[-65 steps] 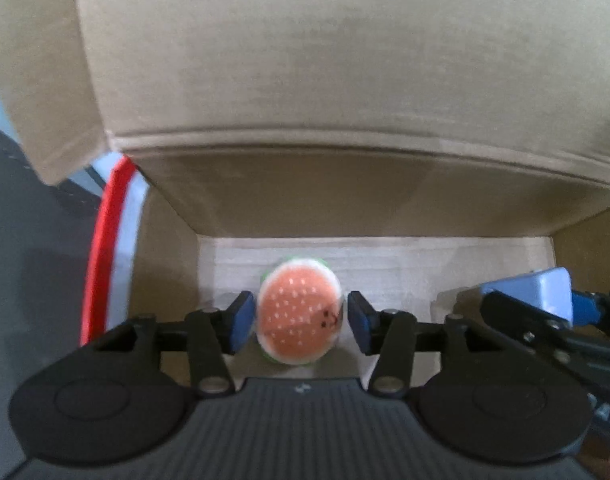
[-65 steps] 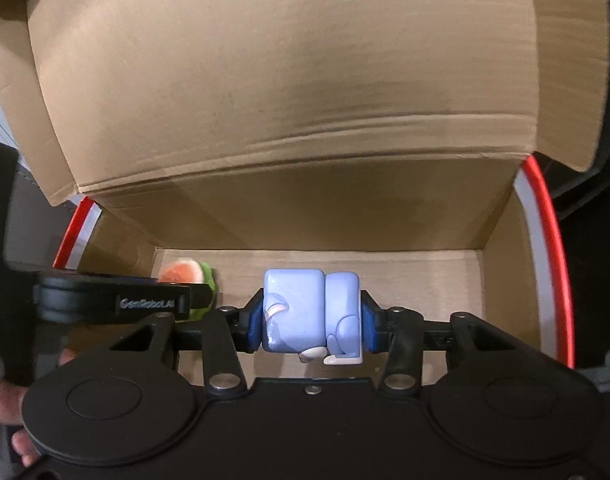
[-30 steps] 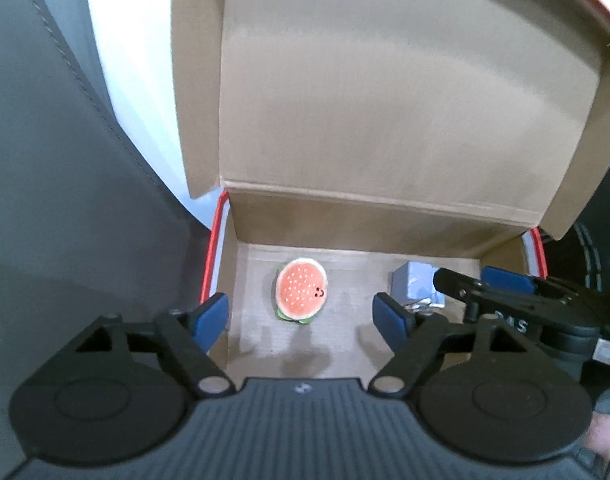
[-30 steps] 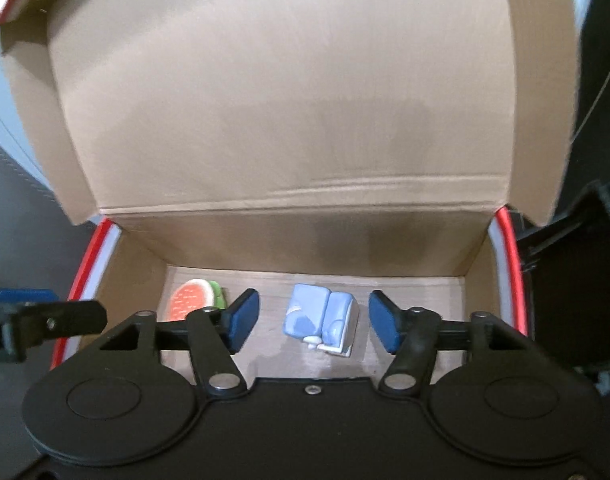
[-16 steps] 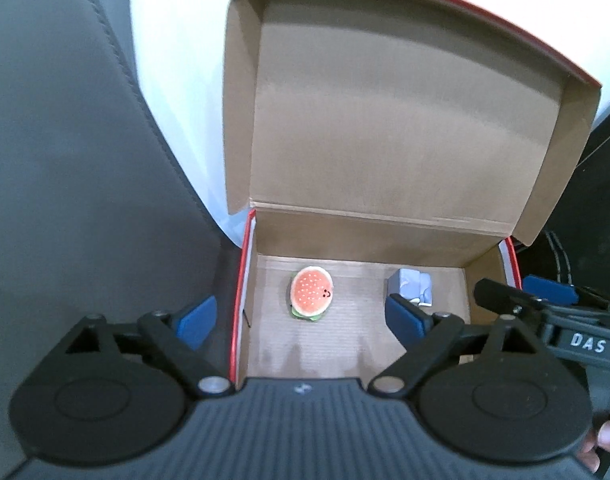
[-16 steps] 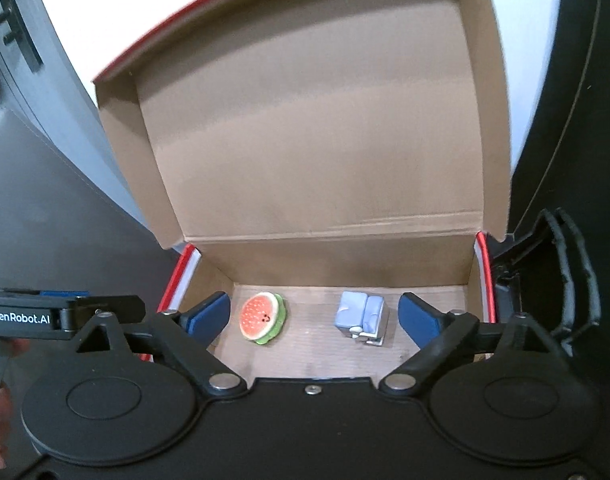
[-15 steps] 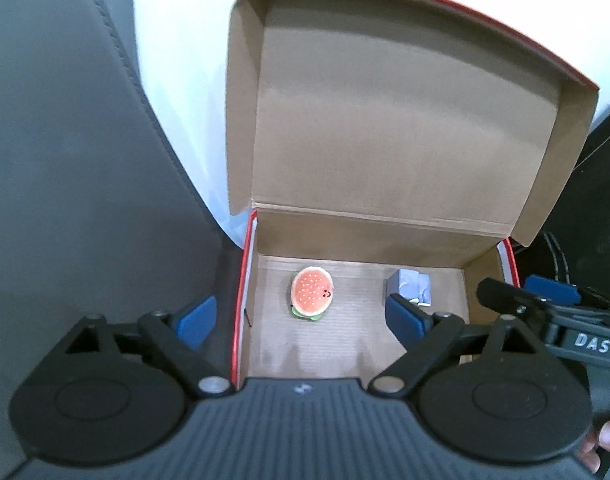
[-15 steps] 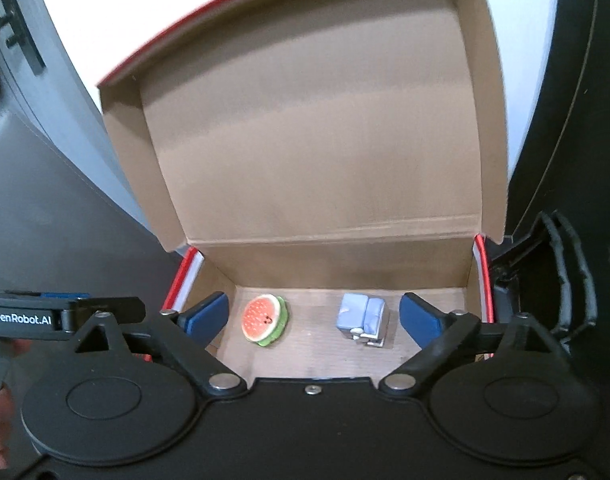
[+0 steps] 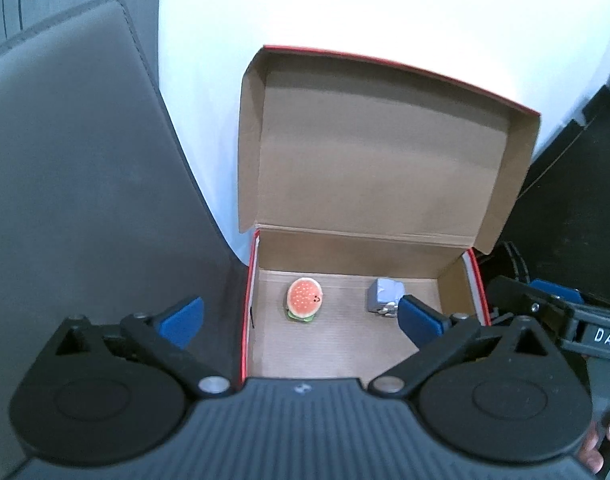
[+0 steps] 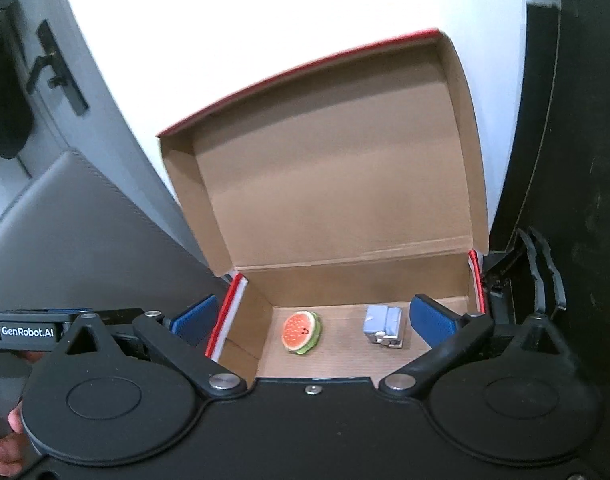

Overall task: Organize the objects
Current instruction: 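Raise both tools out of the shoebox and back away from it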

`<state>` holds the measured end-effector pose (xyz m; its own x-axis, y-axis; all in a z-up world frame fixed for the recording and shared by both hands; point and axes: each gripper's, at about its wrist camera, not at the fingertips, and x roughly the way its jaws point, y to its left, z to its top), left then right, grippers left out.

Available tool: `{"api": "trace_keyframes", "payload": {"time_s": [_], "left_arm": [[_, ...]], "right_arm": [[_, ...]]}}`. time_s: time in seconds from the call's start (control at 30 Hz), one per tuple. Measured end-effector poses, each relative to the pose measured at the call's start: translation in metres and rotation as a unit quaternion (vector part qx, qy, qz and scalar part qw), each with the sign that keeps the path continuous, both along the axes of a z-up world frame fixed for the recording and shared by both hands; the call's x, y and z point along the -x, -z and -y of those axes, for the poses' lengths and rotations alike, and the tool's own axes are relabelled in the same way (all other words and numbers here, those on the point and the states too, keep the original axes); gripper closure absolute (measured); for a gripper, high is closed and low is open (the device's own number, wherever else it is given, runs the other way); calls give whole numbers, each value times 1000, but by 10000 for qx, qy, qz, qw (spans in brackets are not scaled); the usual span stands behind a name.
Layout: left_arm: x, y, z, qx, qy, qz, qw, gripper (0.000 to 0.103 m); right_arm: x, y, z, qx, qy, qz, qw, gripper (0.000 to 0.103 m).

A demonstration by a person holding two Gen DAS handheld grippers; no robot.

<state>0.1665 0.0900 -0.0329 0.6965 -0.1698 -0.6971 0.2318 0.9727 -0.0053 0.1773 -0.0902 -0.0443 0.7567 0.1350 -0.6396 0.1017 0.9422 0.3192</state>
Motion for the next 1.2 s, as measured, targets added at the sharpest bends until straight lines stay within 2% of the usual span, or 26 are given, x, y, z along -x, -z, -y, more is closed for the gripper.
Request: {"api": "trace_keyframes", "payload": {"time_s": [0.43, 0.6, 1.2], "left_arm": [[38, -19, -21, 84, 99, 145, 9998, 0], [49, -26, -25, 21, 162, 234, 9996, 0], [88, -21, -47, 64, 320, 267, 9991, 0]], "right_arm": [[36, -21, -23, -68, -52, 246, 9997, 0], [48, -28, -34, 124, -17, 286, 9995, 0], [104, -24, -32, -25, 313, 287, 9991, 0]]}}
